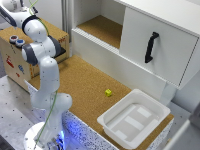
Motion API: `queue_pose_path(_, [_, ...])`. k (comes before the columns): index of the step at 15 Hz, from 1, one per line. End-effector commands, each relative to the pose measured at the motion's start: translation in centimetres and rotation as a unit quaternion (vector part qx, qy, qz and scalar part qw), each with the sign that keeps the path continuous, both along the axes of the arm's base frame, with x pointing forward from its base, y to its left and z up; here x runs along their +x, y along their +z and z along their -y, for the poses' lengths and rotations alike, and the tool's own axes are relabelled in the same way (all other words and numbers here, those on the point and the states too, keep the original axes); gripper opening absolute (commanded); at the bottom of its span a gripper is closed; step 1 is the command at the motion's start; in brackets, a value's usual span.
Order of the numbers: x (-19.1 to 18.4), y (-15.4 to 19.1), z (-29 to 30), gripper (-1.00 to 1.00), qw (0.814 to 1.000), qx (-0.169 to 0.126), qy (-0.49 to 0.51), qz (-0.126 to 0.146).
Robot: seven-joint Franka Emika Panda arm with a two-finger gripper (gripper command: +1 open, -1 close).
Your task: Move the red light switch to turn off the red light
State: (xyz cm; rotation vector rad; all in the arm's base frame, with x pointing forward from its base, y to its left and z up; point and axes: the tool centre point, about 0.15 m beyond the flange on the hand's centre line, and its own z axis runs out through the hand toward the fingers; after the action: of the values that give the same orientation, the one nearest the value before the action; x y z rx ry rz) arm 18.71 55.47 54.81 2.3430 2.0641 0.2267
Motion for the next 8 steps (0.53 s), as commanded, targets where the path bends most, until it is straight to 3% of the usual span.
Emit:
queue_pose_path(1, [3.1,-0.2,6.6,1.00,1.000,0.022,0.003,0.008])
queue_pose_path(8, [5.3,-2.4,20.8,1.00,0.993,0.089,-0.066,0.030])
